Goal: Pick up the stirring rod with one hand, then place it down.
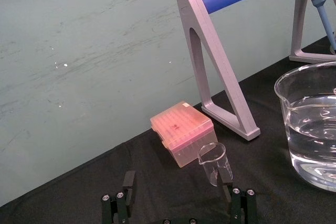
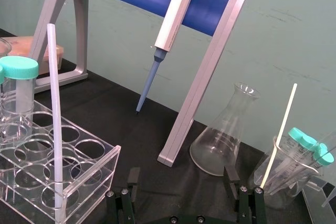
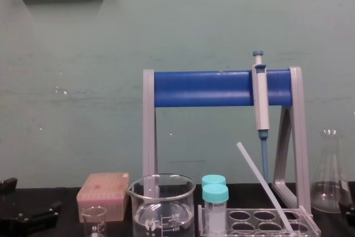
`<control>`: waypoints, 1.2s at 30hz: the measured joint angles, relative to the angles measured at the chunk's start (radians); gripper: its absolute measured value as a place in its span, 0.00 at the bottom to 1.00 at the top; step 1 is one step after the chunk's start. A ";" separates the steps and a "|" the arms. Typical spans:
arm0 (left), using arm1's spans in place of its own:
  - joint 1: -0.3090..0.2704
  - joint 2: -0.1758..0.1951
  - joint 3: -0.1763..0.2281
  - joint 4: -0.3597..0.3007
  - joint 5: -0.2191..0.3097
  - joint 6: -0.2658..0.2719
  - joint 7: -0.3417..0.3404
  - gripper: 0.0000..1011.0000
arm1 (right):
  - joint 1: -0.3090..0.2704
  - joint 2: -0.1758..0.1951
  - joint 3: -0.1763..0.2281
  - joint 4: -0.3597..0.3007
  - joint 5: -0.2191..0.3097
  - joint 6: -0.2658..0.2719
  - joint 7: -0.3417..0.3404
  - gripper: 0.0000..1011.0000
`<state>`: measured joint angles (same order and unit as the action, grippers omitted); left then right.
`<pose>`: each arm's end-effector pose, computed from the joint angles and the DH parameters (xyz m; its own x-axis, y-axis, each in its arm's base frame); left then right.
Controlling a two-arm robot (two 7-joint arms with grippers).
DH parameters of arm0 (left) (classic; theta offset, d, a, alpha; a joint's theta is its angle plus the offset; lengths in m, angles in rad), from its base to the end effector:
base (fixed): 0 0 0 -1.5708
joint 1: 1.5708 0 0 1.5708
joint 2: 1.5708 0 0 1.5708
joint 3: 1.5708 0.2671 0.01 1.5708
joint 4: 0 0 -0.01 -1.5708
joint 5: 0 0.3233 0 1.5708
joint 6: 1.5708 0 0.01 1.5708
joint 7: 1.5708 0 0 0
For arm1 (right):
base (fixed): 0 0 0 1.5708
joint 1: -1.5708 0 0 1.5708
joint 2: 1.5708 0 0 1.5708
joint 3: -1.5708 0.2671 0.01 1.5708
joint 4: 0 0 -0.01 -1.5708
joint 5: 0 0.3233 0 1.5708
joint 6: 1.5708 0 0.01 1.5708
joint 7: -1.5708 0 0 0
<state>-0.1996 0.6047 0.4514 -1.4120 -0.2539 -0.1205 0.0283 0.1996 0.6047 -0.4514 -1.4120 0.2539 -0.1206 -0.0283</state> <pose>0.3681 0.0658 -0.2866 0.2922 0.8803 0.3738 -0.9553 0.2873 0.0702 0.3681 -0.0658 -0.2866 0.2922 -0.8803 0.3738 0.9553 0.2873 -0.0701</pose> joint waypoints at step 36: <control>0.000 0.000 0.000 0.000 0.000 0.000 0.000 0.99 | 0.000 0.000 0.000 0.000 0.000 0.000 0.000 0.99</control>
<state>-0.1995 0.6047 0.4514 -1.4120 -0.2539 -0.1205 0.0283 0.1996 0.6047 -0.4514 -1.4120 0.2539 -0.1206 -0.0283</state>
